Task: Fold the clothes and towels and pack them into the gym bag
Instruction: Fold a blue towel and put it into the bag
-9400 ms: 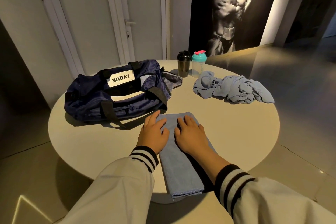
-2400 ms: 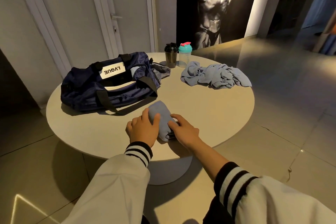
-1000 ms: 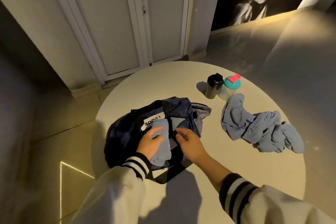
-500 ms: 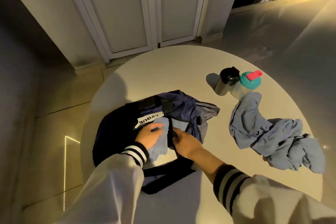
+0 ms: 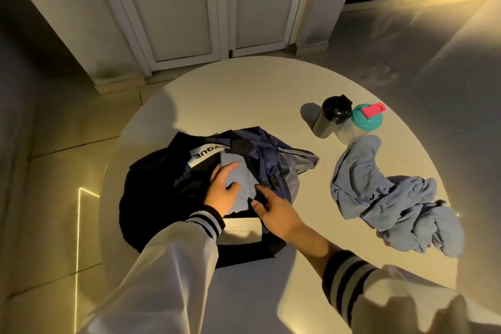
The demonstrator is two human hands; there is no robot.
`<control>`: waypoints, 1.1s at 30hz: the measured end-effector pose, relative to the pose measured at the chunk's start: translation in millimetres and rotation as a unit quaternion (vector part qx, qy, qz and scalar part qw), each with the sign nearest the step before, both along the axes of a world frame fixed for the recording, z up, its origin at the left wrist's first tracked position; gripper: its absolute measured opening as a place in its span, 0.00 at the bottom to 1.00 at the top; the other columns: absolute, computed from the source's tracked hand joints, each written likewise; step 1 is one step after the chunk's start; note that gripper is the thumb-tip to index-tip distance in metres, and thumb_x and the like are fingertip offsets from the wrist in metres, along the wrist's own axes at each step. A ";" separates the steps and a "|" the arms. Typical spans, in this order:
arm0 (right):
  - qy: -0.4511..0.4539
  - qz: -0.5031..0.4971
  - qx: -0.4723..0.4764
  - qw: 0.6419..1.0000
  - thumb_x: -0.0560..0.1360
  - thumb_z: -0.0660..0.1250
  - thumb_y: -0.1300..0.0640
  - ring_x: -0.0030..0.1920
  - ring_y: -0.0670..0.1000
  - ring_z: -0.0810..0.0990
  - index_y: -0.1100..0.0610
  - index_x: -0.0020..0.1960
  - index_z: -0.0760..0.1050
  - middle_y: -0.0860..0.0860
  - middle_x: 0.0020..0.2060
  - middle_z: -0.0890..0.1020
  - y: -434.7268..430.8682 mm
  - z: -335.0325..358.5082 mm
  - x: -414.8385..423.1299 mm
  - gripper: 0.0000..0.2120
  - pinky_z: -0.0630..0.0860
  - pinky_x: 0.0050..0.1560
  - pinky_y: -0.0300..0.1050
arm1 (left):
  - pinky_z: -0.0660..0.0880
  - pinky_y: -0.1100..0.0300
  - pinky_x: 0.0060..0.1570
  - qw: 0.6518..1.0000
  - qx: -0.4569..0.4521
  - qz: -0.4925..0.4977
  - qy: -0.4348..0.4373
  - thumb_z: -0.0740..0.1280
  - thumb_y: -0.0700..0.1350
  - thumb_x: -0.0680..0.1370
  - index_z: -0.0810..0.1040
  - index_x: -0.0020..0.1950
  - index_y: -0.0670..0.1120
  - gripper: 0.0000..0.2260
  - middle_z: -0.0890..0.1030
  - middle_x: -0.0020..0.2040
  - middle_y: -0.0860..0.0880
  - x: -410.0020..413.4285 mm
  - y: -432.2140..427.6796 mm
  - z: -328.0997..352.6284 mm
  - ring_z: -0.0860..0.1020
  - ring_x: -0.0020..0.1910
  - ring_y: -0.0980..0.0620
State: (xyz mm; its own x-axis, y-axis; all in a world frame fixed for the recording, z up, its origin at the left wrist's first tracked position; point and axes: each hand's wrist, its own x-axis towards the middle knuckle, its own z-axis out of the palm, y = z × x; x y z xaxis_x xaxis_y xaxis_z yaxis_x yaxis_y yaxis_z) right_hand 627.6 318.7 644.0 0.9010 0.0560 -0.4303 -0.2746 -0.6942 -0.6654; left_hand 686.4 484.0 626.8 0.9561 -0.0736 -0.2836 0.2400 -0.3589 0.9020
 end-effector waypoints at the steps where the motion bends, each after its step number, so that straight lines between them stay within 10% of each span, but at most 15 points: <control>1: 0.001 0.004 -0.010 1.000 0.83 0.59 0.45 0.58 0.58 0.80 0.46 0.80 0.56 0.55 0.61 0.81 -0.7 -0.3 -0.7 0.28 0.75 0.57 0.50 | 0.63 0.61 0.69 1.000 0.017 -0.005 0.017 0.63 0.35 0.80 0.73 0.70 0.53 0.21 0.64 0.74 0.47 0.5 0.3 -4.2 0.64 0.74 0.48; 7: 0.006 0.002 -0.027 1.000 0.83 0.60 0.48 0.43 0.55 0.80 0.42 0.81 0.46 0.47 0.34 0.75 -0.4 -5.6 -2.4 0.32 0.78 0.51 0.49 | 0.64 0.64 0.62 0.998 0.047 -0.030 0.032 0.64 0.36 0.80 0.72 0.72 0.51 0.22 0.69 0.71 0.44 -4.1 5.6 -6.5 0.70 0.67 0.47; 10: 0.030 -0.042 0.035 0.998 0.83 0.60 0.51 0.41 0.50 0.78 0.44 0.81 0.50 0.49 0.39 0.78 -0.6 -8.8 1.4 0.30 0.73 0.48 0.43 | 0.73 0.56 0.53 0.997 0.005 -0.063 0.037 0.64 0.34 0.80 0.70 0.71 0.54 0.23 0.74 0.65 0.38 -12.5 4.1 -7.0 0.76 0.51 0.41; 15: 0.007 -0.056 0.017 0.998 0.83 0.60 0.52 0.47 0.54 0.79 0.45 0.80 0.55 0.52 0.47 0.79 0.2 -10.4 -2.9 0.27 0.71 0.49 0.42 | 0.64 0.57 0.71 0.995 0.052 -0.080 0.028 0.65 0.38 0.81 0.67 0.75 0.58 0.26 0.59 0.79 0.48 -16.3 2.1 -22.2 0.62 0.76 0.43; 19: -0.113 -0.047 -0.056 0.991 0.82 0.60 0.53 0.56 0.58 0.78 0.46 0.77 0.63 0.55 0.59 0.76 -0.5 -6.9 -18.5 0.24 0.76 0.52 0.49 | 0.66 0.50 0.69 0.967 0.248 0.026 -0.049 0.70 0.50 0.78 0.70 0.72 0.62 0.24 0.58 0.76 0.48 -40.8 2.6 -20.8 0.64 0.68 0.43; 24: -0.161 -0.083 -0.218 0.959 0.80 0.61 0.43 0.63 0.64 0.71 0.44 0.75 0.66 0.58 0.67 0.68 -11.9 -13.0 -25.9 0.24 0.72 0.58 0.58 | 0.68 0.54 0.67 0.993 0.115 -0.002 0.038 0.70 0.51 0.78 0.61 0.79 0.58 0.31 0.65 0.74 0.47 -51.7 -7.8 -9.6 0.66 0.73 0.45; 27: -0.013 -0.084 -0.041 0.996 0.82 0.59 0.42 0.75 0.58 0.62 0.38 0.78 0.57 0.53 0.74 0.63 -13.9 -18.7 -25.6 0.26 0.63 0.73 0.54 | 0.66 0.59 0.66 0.996 0.066 -0.046 0.027 0.69 0.42 0.80 0.59 0.79 0.57 0.31 0.64 0.75 0.47 -47.2 -11.1 -9.9 0.65 0.74 0.47; 33: -0.102 -0.104 0.147 0.978 0.83 0.62 0.53 0.76 0.44 0.59 0.45 0.79 0.60 0.47 0.76 0.64 9.3 -15.1 -14.5 0.26 0.55 0.75 0.37 | 0.65 0.56 0.72 1.000 -0.027 -0.001 -0.001 0.66 0.40 0.81 0.68 0.75 0.55 0.23 0.67 0.75 0.50 -36.2 -1.9 -26.3 0.65 0.75 0.52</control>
